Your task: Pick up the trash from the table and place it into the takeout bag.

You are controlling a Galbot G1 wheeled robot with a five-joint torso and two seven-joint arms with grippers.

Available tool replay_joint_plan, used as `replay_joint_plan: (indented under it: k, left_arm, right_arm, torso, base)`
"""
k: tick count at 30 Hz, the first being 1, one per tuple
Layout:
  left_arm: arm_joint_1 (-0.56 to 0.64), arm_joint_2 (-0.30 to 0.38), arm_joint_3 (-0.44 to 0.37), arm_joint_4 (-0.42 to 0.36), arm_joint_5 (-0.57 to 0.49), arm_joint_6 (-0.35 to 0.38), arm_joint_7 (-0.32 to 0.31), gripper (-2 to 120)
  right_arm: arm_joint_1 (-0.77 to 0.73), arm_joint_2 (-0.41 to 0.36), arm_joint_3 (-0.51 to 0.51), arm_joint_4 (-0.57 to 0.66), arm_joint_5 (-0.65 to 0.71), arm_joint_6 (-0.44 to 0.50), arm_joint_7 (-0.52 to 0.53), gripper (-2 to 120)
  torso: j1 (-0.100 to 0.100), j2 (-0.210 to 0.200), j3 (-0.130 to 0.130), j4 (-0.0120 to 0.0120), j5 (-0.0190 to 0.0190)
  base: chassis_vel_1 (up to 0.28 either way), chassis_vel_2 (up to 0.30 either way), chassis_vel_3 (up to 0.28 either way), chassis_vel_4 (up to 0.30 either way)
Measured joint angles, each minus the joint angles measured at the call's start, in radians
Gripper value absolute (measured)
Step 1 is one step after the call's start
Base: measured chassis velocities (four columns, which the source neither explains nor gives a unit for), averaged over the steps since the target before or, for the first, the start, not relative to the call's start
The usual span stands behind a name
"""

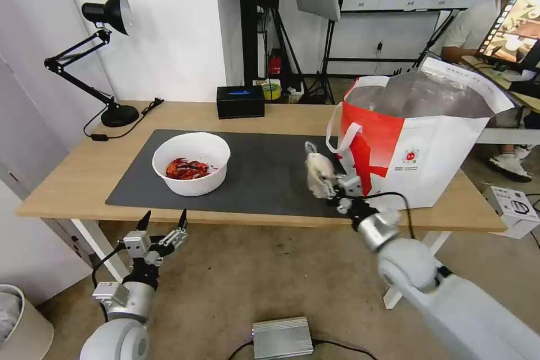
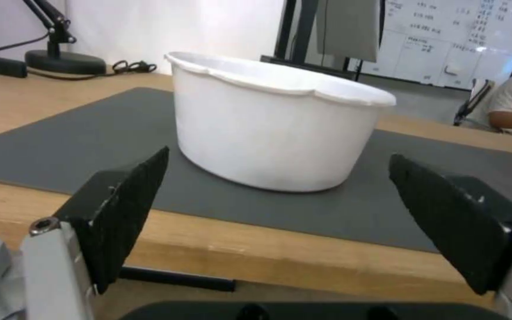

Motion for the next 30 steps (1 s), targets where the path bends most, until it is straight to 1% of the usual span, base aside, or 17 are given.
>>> replay_joint_plan:
  k: [1, 2, 5, 9, 12, 13, 16, 17, 20, 22, 24, 25, 28, 29, 30]
  left_arm:
    - [0.002, -0.001, -0.001, -0.003, 0.000, 0.000, 0.000, 100]
    - [0.002, -0.001, -0.001, -0.003, 0.000, 0.000, 0.000, 100]
    - [0.010, -0.001, -0.009, -0.012, 0.000, 0.000, 0.000, 100]
    - [0.015, -0.001, -0.017, -0.017, -0.001, 0.000, 0.000, 100]
    - [0.025, -0.003, -0.024, -0.023, -0.003, -0.005, 0.000, 100]
    - [0.025, -0.003, -0.024, -0.023, -0.003, -0.005, 0.000, 100]
    - [0.033, -0.006, -0.028, -0.028, -0.004, -0.008, 0.001, 100]
    - [0.033, -0.006, -0.028, -0.028, -0.004, -0.008, 0.001, 100]
    - [0.036, -0.006, -0.030, -0.028, -0.004, -0.013, 0.002, 100]
    - [0.036, -0.006, -0.029, -0.027, -0.003, -0.014, 0.002, 100]
    - [0.037, -0.008, -0.026, -0.026, -0.003, -0.015, 0.003, 100]
    - [0.037, -0.008, -0.026, -0.026, -0.003, -0.015, 0.003, 100]
    - [0.038, -0.011, -0.022, -0.029, -0.001, -0.016, 0.003, 100]
    - [0.038, -0.011, -0.022, -0.029, -0.001, -0.016, 0.003, 100]
    - [0.040, -0.012, -0.020, -0.031, -0.005, -0.016, 0.003, 100]
  right_arm:
    - [-0.031, -0.003, 0.019, 0.023, 0.000, 0.004, -0.005, 6]
    - [-0.031, -0.003, 0.019, 0.023, 0.000, 0.004, -0.005, 6]
    - [-0.126, -0.003, 0.070, 0.089, -0.010, 0.032, -0.023, 6]
    - [-0.166, 0.009, 0.101, 0.123, -0.028, 0.049, -0.028, 6]
    - [-0.206, 0.051, 0.150, 0.149, -0.066, 0.085, -0.030, 6]
    - [-0.206, 0.051, 0.150, 0.149, -0.066, 0.085, -0.030, 6]
    - [-0.226, 0.108, 0.205, 0.158, -0.086, 0.126, -0.036, 6]
    - [-0.226, 0.108, 0.205, 0.158, -0.086, 0.126, -0.036, 6]
    - [-0.225, 0.164, 0.275, 0.157, -0.092, 0.170, -0.042, 6]
    - [-0.223, 0.177, 0.294, 0.158, -0.090, 0.176, -0.042, 6]
    - [-0.209, 0.209, 0.352, 0.162, -0.064, 0.194, -0.036, 6]
    - [-0.209, 0.209, 0.352, 0.162, -0.064, 0.194, -0.036, 6]
    - [-0.179, 0.217, 0.417, 0.162, -0.021, 0.202, -0.011, 6]
    - [-0.179, 0.217, 0.417, 0.162, -0.021, 0.202, -0.011, 6]
    - [-0.162, 0.213, 0.444, 0.157, 0.009, 0.198, 0.007, 6]
  torso:
    - [0.000, 0.000, 0.000, 0.0000, 0.0002]
    - [0.000, 0.000, 0.000, 0.0000, 0.0002]
    - [0.000, 0.000, 0.000, 0.0000, 0.0001]
    - [0.000, 0.000, 0.000, 0.0000, 0.0002]
    - [0.000, 0.000, 0.000, 0.0001, 0.0000]
    - [0.000, 0.000, 0.000, 0.0001, 0.0000]
    - [0.000, 0.000, 0.000, 0.0001, 0.0001]
    - [0.000, 0.000, 0.000, 0.0001, 0.0001]
    - [0.000, 0.000, 0.000, 0.0001, 0.0001]
    - [0.000, 0.000, 0.000, 0.0001, 0.0001]
    - [0.000, 0.000, 0.000, 0.0001, 0.0001]
    - [0.000, 0.000, 0.000, 0.0001, 0.0001]
    - [0.000, 0.000, 0.000, 0.0001, 0.0000]
    - [0.000, 0.000, 0.000, 0.0001, 0.0000]
    - [0.000, 0.000, 0.000, 0.0000, 0.0002]
  base:
    - [0.000, 0.000, 0.000, 0.000]
    - [0.000, 0.000, 0.000, 0.000]
    - [0.000, 0.000, 0.000, 0.000]
    - [0.000, 0.000, 0.000, 0.000]
    - [0.000, 0.000, 0.000, 0.000]
    - [0.000, 0.000, 0.000, 0.000]
    - [0.000, 0.000, 0.000, 0.000]
    - [0.000, 0.000, 0.000, 0.000]
    - [0.000, 0.000, 0.000, 0.000]
    - [0.000, 0.000, 0.000, 0.000]
    - [0.000, 0.000, 0.000, 0.000]
    - [0.000, 0.000, 0.000, 0.000]
    - [0.000, 0.000, 0.000, 0.000]
    - [0.000, 0.000, 0.000, 0.000]
    - [0.000, 0.000, 0.000, 0.000]
